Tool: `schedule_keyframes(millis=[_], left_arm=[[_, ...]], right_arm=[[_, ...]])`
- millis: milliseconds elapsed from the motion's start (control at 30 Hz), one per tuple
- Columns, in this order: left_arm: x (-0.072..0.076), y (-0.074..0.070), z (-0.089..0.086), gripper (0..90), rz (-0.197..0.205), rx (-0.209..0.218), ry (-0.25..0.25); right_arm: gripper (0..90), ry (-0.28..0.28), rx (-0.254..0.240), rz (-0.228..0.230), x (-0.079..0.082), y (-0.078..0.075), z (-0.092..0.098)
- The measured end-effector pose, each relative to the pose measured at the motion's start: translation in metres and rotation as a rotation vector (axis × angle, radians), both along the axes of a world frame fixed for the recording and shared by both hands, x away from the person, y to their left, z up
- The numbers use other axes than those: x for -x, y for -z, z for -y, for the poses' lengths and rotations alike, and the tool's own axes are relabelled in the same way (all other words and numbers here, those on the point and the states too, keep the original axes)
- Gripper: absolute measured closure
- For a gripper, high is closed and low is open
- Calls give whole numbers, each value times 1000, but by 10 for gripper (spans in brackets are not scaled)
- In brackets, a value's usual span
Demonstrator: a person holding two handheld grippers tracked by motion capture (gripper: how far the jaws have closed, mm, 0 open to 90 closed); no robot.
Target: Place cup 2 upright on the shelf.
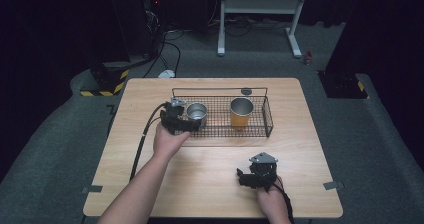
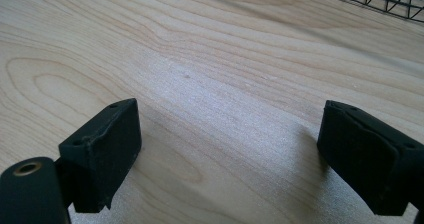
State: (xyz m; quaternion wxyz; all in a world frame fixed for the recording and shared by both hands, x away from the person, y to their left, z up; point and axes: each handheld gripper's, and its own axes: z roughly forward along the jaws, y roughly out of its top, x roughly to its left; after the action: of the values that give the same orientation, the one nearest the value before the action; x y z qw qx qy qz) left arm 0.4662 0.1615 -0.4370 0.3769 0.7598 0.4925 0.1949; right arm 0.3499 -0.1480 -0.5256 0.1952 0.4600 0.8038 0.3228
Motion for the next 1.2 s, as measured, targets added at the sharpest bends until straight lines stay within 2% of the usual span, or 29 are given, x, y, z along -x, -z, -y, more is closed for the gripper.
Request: schedule_keyframes(millis=[200, 533, 833, 933, 1000, 1033, 1167, 1200], left_arm=[[17, 2, -14, 10, 1, 25, 17], [51, 5, -49, 27, 39, 52, 41], [89, 23, -82, 29, 57, 75, 51], [101, 34, -98, 29, 40, 109, 36], [109, 42, -108, 29, 31, 100, 28], [114, 48, -115, 29, 21, 109, 24], [126, 65, -132, 29, -24, 85, 11], [128, 68, -136, 29, -31, 63, 10]], right_arm=[[103, 0, 1, -1, 0, 0, 0], [103, 1, -1, -1, 0, 0, 0], [103, 1, -1, -1, 0, 0, 0], [103, 4, -4, -4, 0, 0, 0], [103, 0, -1, 0, 0, 0, 0], [103, 4, -3, -3, 0, 0, 0], [103, 1, -1, -1, 0, 0, 0], [103, 0, -1, -1, 0, 0, 0]])
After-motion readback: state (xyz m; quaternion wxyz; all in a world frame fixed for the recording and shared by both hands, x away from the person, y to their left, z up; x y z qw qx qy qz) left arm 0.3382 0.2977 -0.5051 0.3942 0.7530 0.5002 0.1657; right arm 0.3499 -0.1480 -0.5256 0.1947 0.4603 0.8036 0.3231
